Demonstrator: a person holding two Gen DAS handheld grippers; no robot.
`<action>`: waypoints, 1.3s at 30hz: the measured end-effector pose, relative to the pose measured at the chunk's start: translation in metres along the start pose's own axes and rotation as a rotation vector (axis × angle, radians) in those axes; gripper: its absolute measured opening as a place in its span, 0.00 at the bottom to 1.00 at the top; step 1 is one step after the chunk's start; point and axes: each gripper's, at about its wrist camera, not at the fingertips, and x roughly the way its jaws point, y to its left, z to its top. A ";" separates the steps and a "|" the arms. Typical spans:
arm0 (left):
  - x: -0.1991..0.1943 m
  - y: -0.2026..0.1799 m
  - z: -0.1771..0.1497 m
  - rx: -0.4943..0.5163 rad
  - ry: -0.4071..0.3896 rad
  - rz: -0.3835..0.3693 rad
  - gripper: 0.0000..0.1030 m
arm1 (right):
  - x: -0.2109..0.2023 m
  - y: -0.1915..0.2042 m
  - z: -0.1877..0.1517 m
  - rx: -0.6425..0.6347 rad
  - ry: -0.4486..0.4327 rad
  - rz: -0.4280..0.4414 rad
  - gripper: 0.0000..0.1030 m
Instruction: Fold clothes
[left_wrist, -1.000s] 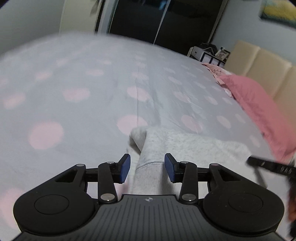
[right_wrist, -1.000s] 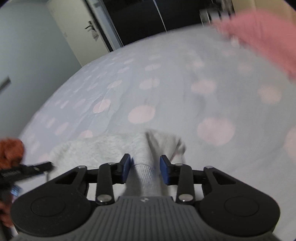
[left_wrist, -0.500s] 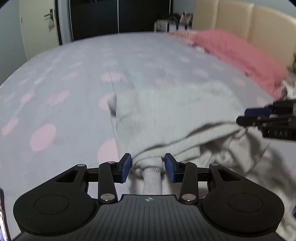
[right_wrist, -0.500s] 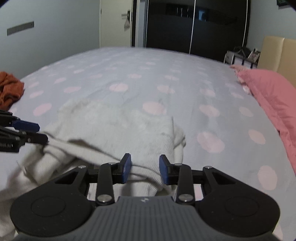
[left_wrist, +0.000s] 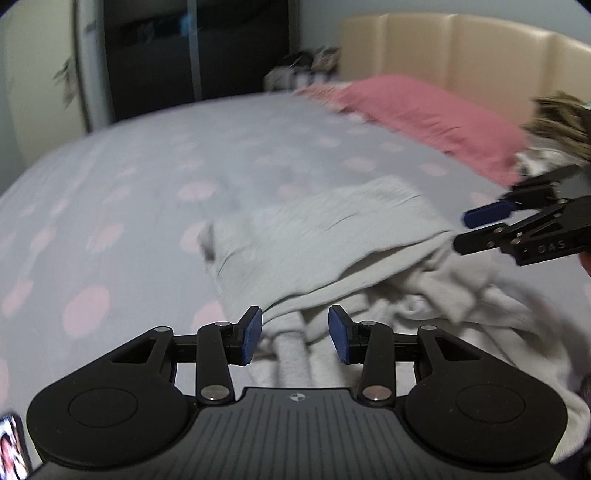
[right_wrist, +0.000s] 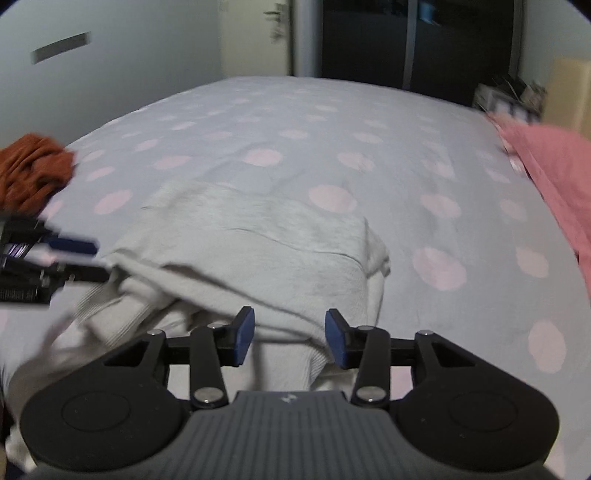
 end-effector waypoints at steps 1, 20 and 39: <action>-0.007 -0.002 -0.001 0.031 -0.012 -0.013 0.37 | -0.007 0.004 -0.003 -0.040 -0.009 0.009 0.45; -0.079 -0.073 -0.077 0.885 0.150 -0.234 0.38 | -0.117 0.069 -0.095 -0.972 0.069 0.150 0.70; -0.080 -0.102 -0.185 1.323 0.082 -0.228 0.46 | -0.100 0.102 -0.175 -1.237 0.129 0.220 0.68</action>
